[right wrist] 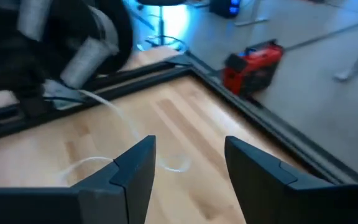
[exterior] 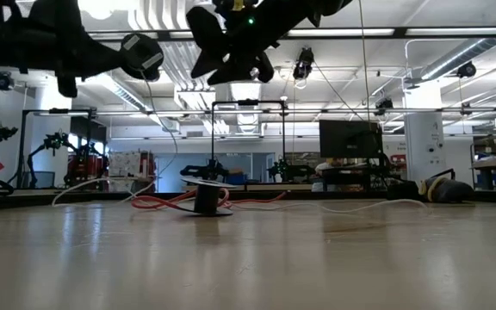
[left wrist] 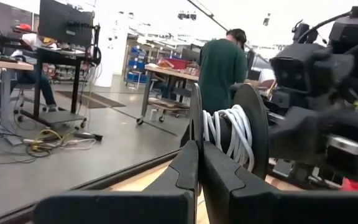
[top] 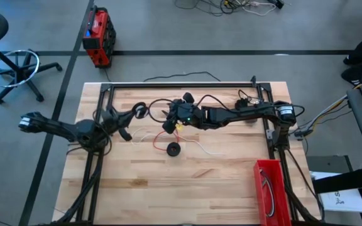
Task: Coil cords
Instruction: Coil the white wire onto the spool
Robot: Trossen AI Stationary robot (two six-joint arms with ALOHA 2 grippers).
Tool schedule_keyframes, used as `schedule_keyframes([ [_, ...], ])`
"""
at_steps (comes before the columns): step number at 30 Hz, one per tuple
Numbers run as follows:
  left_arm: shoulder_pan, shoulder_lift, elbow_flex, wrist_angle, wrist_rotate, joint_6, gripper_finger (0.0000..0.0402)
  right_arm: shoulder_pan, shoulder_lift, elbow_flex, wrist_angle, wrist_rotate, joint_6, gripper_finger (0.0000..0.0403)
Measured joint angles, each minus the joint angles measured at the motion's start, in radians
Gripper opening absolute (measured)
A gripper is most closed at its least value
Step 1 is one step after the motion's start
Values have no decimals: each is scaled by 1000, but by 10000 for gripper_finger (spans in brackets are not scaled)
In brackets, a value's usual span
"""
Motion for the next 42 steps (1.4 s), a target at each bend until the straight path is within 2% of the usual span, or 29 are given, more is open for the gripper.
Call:
schedule_keyframes([
  [4, 0, -10, -14, 46, 2, 1, 0, 3, 1, 0, 8, -162, -33, 186],
  [6, 0, -13, -14, 65, 18, 16, 0, 3, 15, 0, 11, -190, -33, 186],
  [18, 0, -19, 5, 70, 74, 21, 0, 10, 236, -3, 296, -137, -103, 186],
  [23, 0, -19, 5, 68, 78, 12, 0, -13, 297, 24, 327, -129, -104, 185],
  [31, 0, -18, 5, 69, 79, 8, 0, -39, 319, 50, 337, -58, -123, 185],
  [37, 0, -18, 5, 69, 80, 5, 0, -56, 320, 50, 339, -101, -139, 178],
  [42, 0, -17, 5, 69, 80, 5, 0, -54, 320, 50, 340, -122, -154, 151],
])
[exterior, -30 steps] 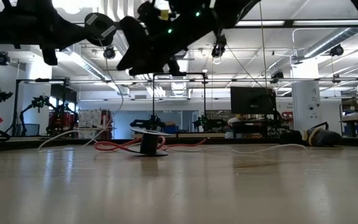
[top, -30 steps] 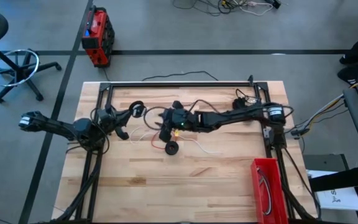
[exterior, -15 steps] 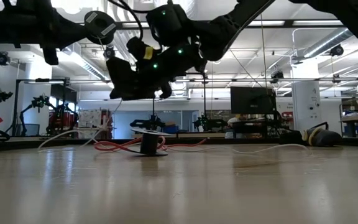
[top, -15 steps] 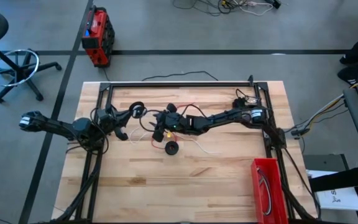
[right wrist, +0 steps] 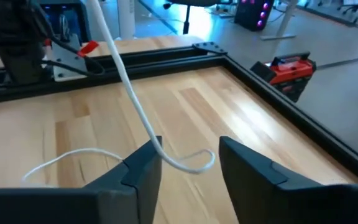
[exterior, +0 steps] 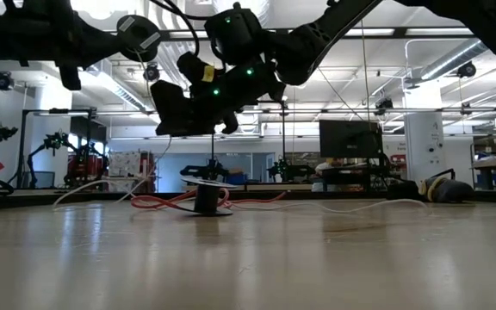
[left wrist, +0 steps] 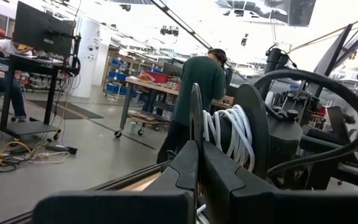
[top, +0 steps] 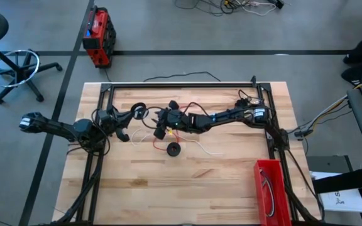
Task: Coil cords
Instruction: Coil the white wire onto the spool
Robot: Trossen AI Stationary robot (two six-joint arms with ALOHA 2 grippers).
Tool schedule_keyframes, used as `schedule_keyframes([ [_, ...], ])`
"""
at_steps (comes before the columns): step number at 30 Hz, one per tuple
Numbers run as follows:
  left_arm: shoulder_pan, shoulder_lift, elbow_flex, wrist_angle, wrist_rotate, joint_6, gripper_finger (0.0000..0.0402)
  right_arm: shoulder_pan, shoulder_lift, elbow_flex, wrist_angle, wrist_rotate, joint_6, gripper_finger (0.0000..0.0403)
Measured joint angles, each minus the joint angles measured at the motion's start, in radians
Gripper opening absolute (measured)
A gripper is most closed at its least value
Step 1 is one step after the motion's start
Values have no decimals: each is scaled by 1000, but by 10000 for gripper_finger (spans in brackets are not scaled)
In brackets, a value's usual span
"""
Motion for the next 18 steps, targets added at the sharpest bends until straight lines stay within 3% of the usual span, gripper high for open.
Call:
schedule_keyframes([
  [5, 0, 0, 0, 0, 0, 0, 0, -2, 0, 0, 7, 1, -28, 78],
  [9, -1, -12, 0, -3, 0, 1, 0, -1, -25, -1, -114, 7, -27, 10],
  [18, -3, -26, 0, -195, 52, 18, 0, -1, -253, 64, -581, 63, -48, 4],
])
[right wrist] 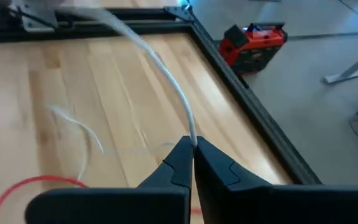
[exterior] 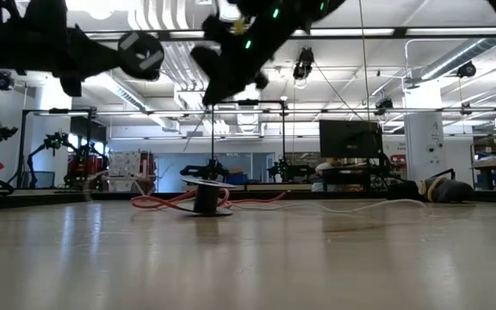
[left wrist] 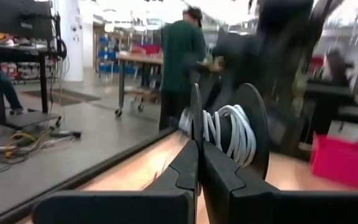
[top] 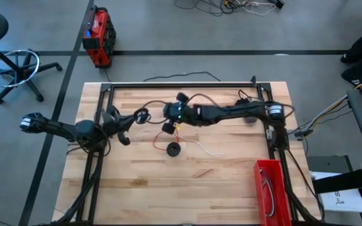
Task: Coil cords
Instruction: Coil the white wire onto the spool
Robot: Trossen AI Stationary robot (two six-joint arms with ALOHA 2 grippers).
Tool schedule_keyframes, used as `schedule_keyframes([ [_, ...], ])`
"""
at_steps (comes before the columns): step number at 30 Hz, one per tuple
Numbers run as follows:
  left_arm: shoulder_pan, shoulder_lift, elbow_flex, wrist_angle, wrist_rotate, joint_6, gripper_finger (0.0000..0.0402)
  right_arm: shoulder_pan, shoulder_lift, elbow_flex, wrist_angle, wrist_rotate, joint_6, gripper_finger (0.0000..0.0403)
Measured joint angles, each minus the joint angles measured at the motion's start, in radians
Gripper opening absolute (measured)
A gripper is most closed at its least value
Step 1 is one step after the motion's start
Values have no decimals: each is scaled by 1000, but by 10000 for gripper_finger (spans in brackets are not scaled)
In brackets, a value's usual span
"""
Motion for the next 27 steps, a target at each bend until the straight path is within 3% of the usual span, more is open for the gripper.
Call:
schedule_keyframes([
  [4, 0, 33, 0, -70, 1, -19, 0, -3, -90, 49, -140, -16, 32, 2],
  [10, 2, 130, 0, -46, -9, -45, 0, -3, -129, 123, -208, -170, 164, 1],
  [19, 4, 289, 0, 65, -6, -13, 0, -4, -60, 216, -224, -272, 400, 0],
  [27, 5, 423, 103, -9, -53, 9, 0, -1, -3, 277, -253, -273, 489, 0],
])
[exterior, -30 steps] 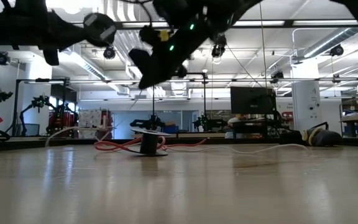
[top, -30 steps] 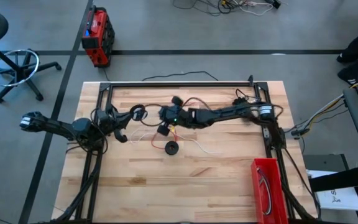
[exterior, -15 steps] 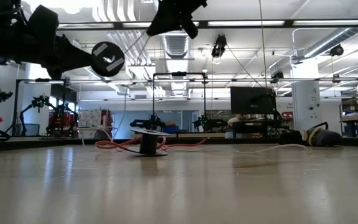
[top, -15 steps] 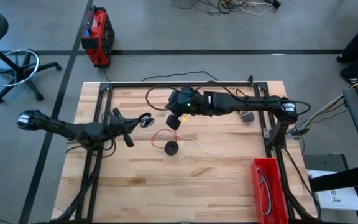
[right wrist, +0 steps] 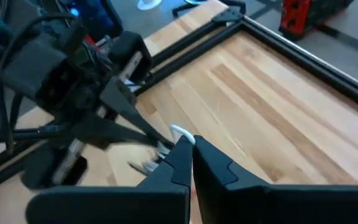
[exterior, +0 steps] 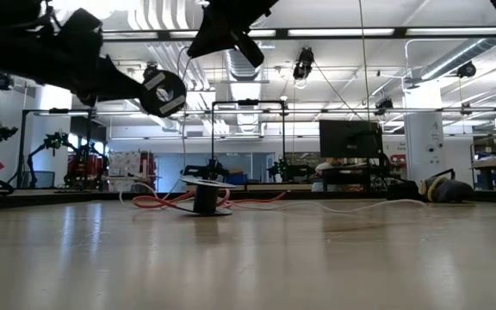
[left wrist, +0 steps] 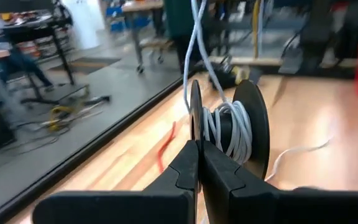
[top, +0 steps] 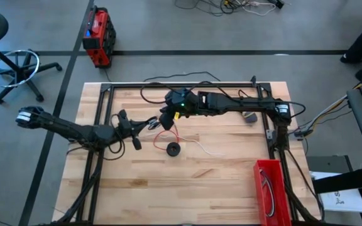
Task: Coil cords
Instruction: Coil the white wire onto the spool
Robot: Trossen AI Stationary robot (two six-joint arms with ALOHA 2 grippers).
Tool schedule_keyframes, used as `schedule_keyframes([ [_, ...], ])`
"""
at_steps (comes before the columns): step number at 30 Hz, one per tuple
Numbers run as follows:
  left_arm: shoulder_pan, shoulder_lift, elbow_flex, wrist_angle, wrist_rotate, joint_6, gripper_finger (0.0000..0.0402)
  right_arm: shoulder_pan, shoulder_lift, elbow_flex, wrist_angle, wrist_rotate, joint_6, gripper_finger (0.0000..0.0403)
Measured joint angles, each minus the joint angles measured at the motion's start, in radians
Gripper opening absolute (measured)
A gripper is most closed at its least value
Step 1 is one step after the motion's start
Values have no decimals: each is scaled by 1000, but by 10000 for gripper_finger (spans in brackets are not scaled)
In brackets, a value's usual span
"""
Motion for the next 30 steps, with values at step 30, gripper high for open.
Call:
schedule_keyframes([
  [30, -13, 253, 374, -308, -476, 159, 0, 56, 26, 49, -183, 39, 88, 0],
])
